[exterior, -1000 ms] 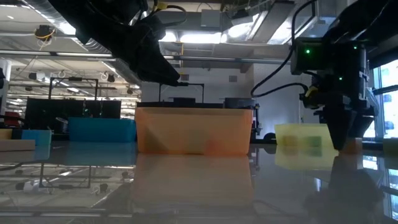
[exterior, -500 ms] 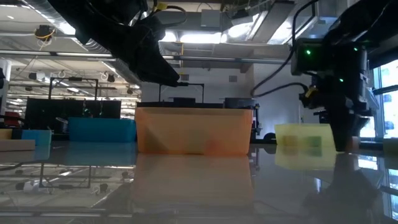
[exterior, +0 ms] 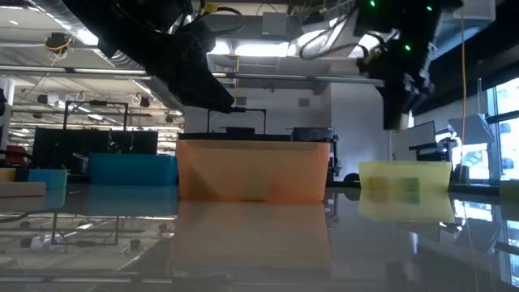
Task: Sort blocks by size
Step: Put the yellow cube block into the yellow bin
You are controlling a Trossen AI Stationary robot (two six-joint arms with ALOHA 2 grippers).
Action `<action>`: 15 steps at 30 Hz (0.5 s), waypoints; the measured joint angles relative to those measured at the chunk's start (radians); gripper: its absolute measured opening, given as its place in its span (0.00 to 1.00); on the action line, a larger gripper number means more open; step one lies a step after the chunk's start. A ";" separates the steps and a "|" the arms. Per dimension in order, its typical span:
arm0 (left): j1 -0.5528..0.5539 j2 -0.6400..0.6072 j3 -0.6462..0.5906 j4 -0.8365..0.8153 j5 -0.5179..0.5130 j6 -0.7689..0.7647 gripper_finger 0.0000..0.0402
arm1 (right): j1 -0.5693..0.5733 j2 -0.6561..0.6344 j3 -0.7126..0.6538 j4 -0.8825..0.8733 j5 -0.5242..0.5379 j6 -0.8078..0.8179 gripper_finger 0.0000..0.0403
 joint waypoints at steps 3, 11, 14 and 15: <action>0.000 0.000 0.000 0.000 0.000 -0.004 0.58 | -0.064 0.000 0.049 -0.003 0.058 -0.075 0.34; 0.000 0.000 0.000 0.000 0.000 -0.011 0.58 | -0.338 0.000 0.062 0.046 0.086 -0.221 0.33; 0.000 0.000 0.000 0.000 0.000 -0.011 0.58 | -0.444 0.000 0.062 0.099 0.074 -0.249 0.34; 0.000 0.000 0.000 0.000 0.000 -0.011 0.58 | -0.479 0.000 0.062 0.123 0.058 -0.259 0.34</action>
